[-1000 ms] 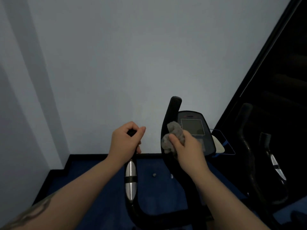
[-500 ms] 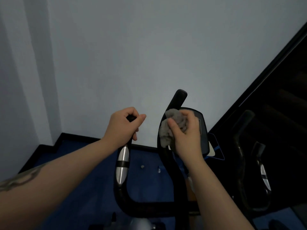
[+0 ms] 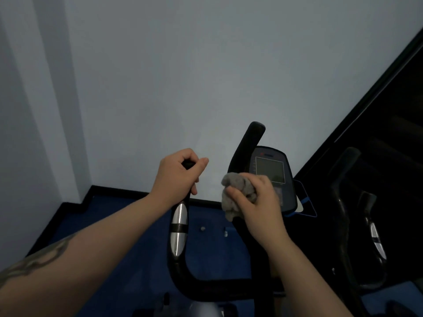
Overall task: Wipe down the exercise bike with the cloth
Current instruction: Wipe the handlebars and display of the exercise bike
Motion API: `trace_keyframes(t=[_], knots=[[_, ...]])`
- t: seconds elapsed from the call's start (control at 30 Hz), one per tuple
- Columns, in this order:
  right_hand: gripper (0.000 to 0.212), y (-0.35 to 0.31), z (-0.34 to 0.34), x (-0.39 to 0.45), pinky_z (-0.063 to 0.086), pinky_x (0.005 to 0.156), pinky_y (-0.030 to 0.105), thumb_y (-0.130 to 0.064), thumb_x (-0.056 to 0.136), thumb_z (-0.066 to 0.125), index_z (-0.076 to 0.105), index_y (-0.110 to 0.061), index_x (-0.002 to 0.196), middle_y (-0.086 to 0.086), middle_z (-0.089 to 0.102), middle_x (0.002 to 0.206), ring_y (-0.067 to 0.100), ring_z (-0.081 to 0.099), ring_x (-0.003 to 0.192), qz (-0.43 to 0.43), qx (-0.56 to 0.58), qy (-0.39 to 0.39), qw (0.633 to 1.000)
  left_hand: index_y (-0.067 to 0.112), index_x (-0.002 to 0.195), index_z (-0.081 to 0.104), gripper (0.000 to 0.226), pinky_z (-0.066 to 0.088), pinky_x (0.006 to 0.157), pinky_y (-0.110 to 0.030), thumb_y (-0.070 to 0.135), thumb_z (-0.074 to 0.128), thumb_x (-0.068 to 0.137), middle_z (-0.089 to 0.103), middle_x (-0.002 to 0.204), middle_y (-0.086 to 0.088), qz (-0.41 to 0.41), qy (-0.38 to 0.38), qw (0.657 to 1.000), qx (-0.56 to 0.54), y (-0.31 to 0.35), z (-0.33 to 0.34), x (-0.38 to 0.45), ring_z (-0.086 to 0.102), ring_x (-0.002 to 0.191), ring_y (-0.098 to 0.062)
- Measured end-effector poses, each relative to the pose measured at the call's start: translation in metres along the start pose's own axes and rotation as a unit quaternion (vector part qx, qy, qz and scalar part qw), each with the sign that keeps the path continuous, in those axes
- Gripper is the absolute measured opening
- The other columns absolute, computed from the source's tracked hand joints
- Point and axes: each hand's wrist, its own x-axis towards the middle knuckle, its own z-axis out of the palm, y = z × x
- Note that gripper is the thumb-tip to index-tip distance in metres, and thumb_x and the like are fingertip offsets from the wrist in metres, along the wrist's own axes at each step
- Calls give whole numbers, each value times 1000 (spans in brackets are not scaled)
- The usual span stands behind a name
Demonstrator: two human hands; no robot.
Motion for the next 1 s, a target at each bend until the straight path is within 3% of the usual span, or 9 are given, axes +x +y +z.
trace_keyframes(t=[0.13,0.23,0.4,0.5,0.57,0.67,0.77,0.87,1.0], knots=[[22,-5,-5,15,33,73,-5,-25,88,71,66,-24,110,-3,51,105,-19,49,89,2,-13,-1,1000,24,61,55,32,46,40,-25,27,68,90,59,50,-3,8,6,1000,12,3,-2,5,59,37,-25],[23,-3,-3,-5,37,79,-1,-22,87,72,65,-25,109,-4,52,107,-7,53,94,11,13,-4,1000,25,60,54,34,47,41,-26,27,68,91,58,50,-3,2,2,1000,14,4,0,1,59,38,-25],[20,10,-43,-29,52,81,20,-17,85,75,69,-29,99,-6,70,96,7,66,93,64,43,-95,992,12,66,53,33,46,41,-26,27,65,93,57,51,-3,-21,1,1000,13,10,2,2,59,40,-23],[18,7,-34,-27,55,85,30,-16,88,71,70,-19,106,4,71,100,16,68,95,77,58,-60,994,12,71,51,32,48,41,-27,29,63,94,56,53,-2,-41,-1,999,14,12,2,-4,60,42,-21],[19,7,-25,-39,54,88,26,-16,89,70,69,-20,108,3,69,104,11,66,98,81,84,-39,992,11,75,51,30,51,43,-29,30,62,95,56,57,-4,-50,-20,998,25,15,-1,-5,62,45,-22],[24,18,-37,-64,44,83,9,-22,86,73,66,-30,107,-7,62,104,-2,58,96,76,2,-32,997,7,80,53,28,55,52,-34,30,63,94,58,61,-4,-72,-49,996,31,21,-5,-5,63,50,-19],[23,24,-47,-70,46,80,12,-27,83,76,68,-30,105,-9,64,102,1,60,95,108,-29,-33,993,7,87,55,23,55,68,-38,28,63,94,60,68,-6,-94,-36,994,39,30,-4,-6,63,55,-13],[26,20,-33,-72,46,89,18,-25,87,73,68,-20,111,-1,63,108,8,59,99,124,2,28,992,15,104,52,20,52,88,-43,24,65,92,60,94,-3,-129,-1,990,57,40,5,-17,62,77,-13],[25,26,-29,-112,37,84,3,-25,87,72,61,-36,107,-15,53,108,-6,52,99,109,3,54,993,26,139,33,59,37,111,-42,20,66,90,40,140,-3,-107,3,991,85,44,12,-57,44,126,-19]])
